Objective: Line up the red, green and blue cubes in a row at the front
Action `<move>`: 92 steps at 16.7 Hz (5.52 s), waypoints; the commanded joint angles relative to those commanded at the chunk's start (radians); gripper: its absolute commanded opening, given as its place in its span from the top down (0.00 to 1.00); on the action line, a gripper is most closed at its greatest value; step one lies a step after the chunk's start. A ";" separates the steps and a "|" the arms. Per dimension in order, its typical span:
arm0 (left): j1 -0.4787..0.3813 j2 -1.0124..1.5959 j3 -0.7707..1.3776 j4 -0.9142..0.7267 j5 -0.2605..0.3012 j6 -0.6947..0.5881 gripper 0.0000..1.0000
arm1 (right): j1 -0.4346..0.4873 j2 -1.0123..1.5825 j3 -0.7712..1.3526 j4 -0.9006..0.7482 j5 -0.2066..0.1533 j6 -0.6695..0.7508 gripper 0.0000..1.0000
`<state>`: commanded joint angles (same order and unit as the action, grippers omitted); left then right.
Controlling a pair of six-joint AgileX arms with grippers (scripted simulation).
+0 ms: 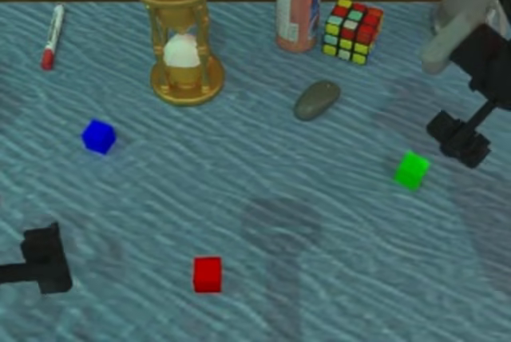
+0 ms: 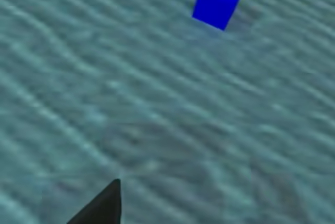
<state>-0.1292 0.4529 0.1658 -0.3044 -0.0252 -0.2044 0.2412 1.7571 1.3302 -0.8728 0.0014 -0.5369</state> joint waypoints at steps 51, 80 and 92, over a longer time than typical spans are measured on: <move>0.149 -0.453 -0.166 0.304 0.025 0.204 0.00 | 0.065 0.516 0.243 0.015 -0.007 -0.130 1.00; 0.149 -0.453 -0.166 0.304 0.025 0.204 0.00 | 0.628 0.288 0.231 -0.203 -0.009 -0.161 1.00; 0.149 -0.453 -0.166 0.304 0.025 0.204 0.00 | 0.629 0.381 0.079 0.043 -0.008 -0.159 1.00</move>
<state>0.0200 0.0000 0.0000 0.0000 0.0000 0.0000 0.8698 2.1382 1.4088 -0.8301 -0.0070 -0.6959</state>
